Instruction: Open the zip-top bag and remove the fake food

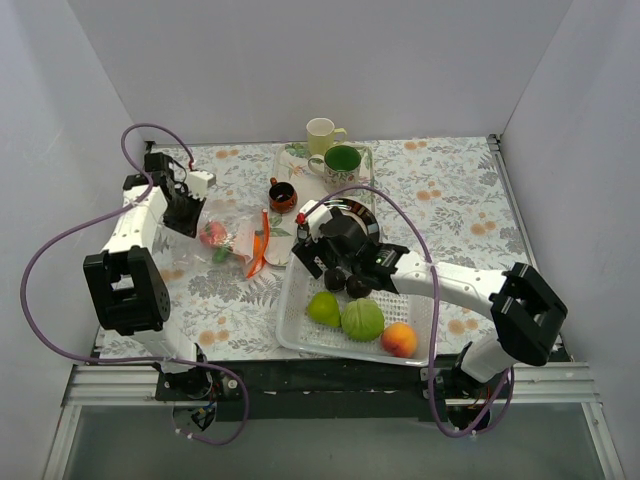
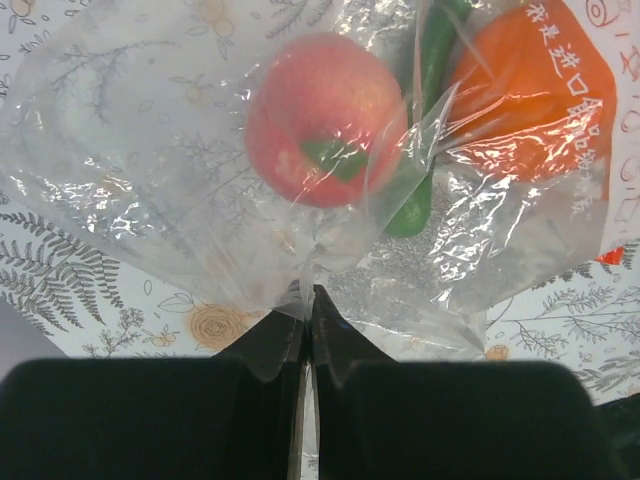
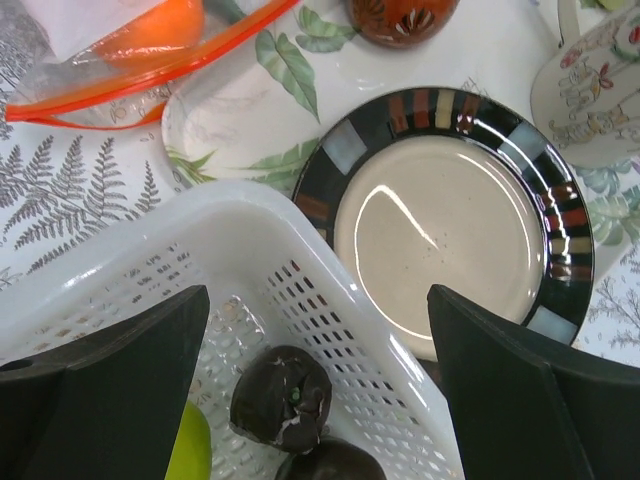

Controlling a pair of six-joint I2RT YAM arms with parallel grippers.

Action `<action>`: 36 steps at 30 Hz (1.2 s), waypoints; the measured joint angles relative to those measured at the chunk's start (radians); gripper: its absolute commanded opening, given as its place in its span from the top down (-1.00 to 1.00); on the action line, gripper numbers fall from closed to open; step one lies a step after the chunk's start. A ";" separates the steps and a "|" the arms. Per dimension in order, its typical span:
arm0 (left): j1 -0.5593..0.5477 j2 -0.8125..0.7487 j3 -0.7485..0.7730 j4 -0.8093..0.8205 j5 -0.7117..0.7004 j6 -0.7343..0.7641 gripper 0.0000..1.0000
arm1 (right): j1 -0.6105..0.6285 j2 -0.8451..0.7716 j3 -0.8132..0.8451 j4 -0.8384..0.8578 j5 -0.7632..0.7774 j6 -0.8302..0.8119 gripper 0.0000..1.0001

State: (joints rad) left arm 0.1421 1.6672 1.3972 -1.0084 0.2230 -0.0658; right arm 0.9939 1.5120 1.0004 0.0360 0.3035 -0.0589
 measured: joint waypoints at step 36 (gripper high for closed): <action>0.019 0.132 -0.309 0.663 -0.302 0.163 1.00 | -0.024 0.645 0.587 0.163 -0.466 -0.069 -0.97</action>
State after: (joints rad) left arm 0.1612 1.7988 1.0878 -0.3450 -0.0792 0.0975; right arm 0.9699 2.1571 1.5875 0.1989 -0.1627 -0.1284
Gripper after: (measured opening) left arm 0.010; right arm 0.983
